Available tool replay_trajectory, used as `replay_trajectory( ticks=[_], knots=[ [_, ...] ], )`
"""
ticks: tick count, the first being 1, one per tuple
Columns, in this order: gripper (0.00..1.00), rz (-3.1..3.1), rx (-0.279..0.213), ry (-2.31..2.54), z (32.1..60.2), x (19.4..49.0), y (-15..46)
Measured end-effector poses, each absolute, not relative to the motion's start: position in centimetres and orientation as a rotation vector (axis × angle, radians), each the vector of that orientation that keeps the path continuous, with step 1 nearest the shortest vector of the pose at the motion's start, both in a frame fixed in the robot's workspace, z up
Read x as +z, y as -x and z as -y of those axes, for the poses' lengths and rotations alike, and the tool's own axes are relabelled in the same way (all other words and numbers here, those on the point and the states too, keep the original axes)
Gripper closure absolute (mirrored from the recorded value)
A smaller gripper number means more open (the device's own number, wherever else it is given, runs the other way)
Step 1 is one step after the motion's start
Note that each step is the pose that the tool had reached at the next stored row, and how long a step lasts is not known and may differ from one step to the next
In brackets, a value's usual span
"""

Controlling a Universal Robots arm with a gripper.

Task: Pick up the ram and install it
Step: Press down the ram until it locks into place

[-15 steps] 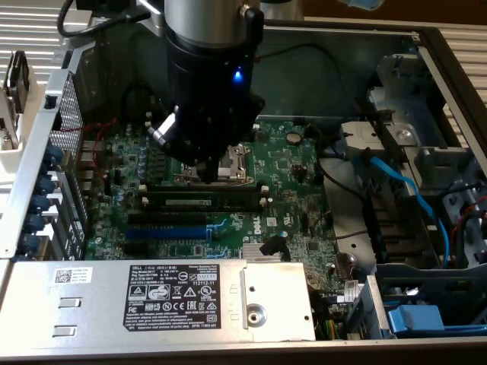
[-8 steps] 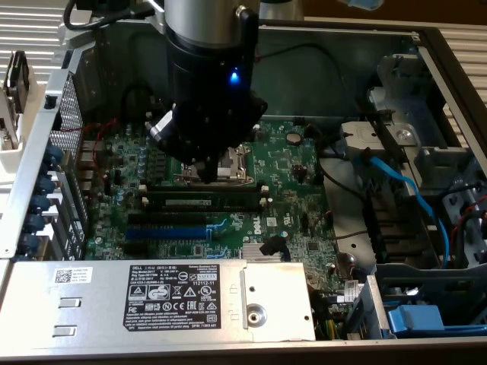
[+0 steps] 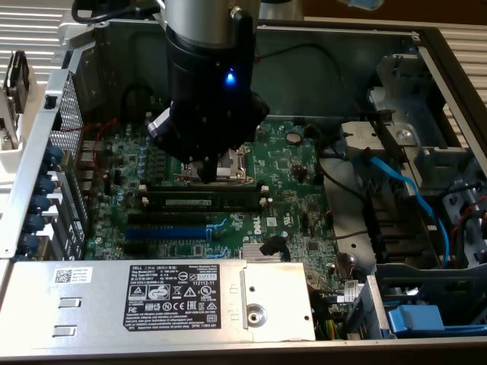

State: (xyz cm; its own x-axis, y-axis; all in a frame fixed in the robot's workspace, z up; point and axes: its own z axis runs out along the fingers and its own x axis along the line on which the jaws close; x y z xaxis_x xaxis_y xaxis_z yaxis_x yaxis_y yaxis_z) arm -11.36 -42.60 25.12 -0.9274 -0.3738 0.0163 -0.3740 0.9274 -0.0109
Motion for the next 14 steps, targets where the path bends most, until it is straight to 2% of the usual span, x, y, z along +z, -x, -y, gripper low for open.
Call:
replay_trajectory(
  ticks=[14],
  knots=[
    [0.9,3.112,0.019,-0.299,42.59,25.12,11.36]
  ],
)
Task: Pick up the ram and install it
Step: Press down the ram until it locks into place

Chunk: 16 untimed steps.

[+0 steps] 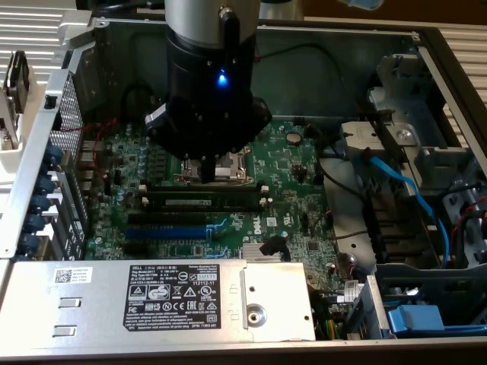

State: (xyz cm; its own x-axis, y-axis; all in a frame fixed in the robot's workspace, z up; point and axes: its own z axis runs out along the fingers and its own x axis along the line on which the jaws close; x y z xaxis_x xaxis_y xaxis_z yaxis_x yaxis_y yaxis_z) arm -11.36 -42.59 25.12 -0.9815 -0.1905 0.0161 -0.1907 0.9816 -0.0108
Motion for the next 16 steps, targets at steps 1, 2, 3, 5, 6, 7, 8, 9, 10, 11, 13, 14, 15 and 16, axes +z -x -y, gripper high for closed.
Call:
replay_trajectory(
  ticks=[1,2,3,5,6,7,8,9,10,11,13,14,15,16],
  knots=[
    [0.9,3.114,0.019,-0.279,42.59,25.12,11.36],
    [0.9,3.116,0.019,-0.258,42.6,25.12,11.36],
    [0.9,3.117,0.019,-0.235,42.59,25.12,11.36],
    [0.9,3.12,0.018,-0.194,42.59,25.12,11.36],
    [0.9,3.121,0.018,-0.173,42.59,25.12,11.36],
    [0.9,3.122,0.018,-0.152,42.59,25.12,11.36],
    [0.9,3.123,0.018,-0.131,42.59,25.12,11.36],
    [0.9,3.124,0.018,-0.11,42.59,25.12,11.36],
    [0.9,3.124,0.018,-0.09,42.59,25.12,11.36],
    [0.9,3.125,0.018,-0.079,42.59,25.12,11.36],
    [0.9,3.125,0.018,-0.077,42.6,25.12,11.36],
    [0.9,3.125,0.018,-0.077,42.59,25.12,11.36],
    [0.9,3.125,0.017,-0.077,42.6,25.12,11.36],
    [0.9,3.125,0.018,-0.077,42.6,25.12,11.36]
  ],
)
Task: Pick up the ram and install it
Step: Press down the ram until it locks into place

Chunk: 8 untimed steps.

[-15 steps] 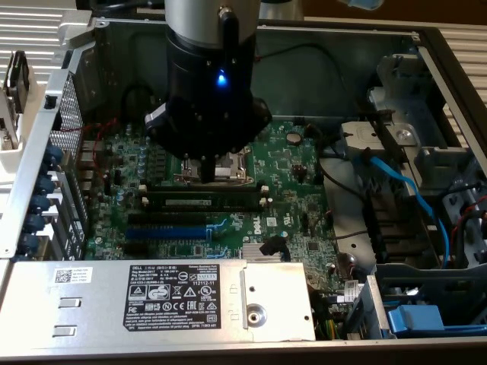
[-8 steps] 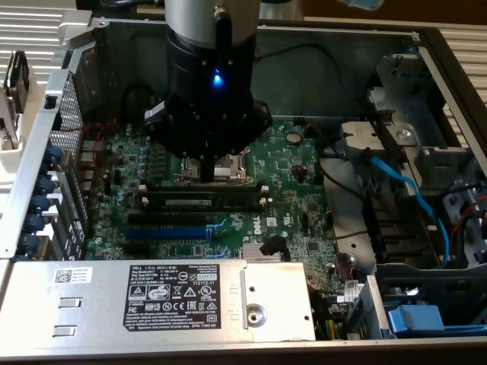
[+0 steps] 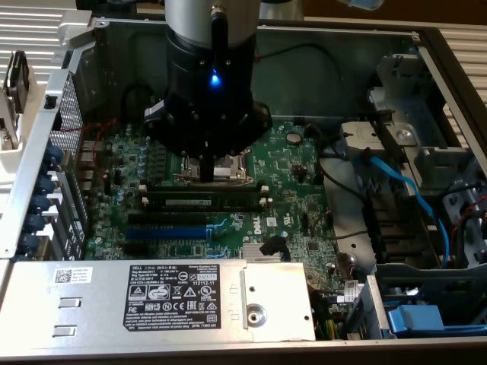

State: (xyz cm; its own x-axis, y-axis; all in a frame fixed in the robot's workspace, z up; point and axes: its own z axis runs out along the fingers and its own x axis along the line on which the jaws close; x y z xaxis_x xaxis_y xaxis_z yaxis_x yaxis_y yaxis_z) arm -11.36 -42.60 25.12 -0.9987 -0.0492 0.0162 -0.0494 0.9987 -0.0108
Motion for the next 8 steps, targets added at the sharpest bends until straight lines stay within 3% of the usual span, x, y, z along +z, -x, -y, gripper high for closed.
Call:
replay_trajectory(
  ticks=[8],
  knots=[
    [0.9,3.124,0.017,-0.075,42.6,25.12,11.26]
  ],
)
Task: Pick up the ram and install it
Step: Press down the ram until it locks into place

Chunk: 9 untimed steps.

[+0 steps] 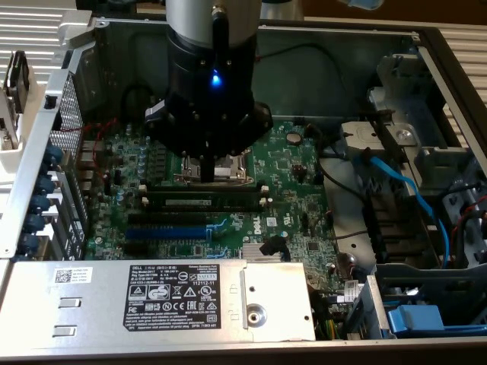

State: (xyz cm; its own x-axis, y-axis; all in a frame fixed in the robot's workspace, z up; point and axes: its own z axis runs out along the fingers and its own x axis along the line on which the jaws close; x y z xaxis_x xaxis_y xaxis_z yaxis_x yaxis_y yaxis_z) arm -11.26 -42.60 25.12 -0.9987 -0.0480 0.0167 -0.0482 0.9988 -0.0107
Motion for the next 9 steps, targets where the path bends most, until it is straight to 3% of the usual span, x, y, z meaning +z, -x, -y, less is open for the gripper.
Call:
replay_trajectory(
  ticks=[9],
  knots=[
    [0.9,3.124,0.017,-0.075,42.88,25.12,11.26]
  ],
)
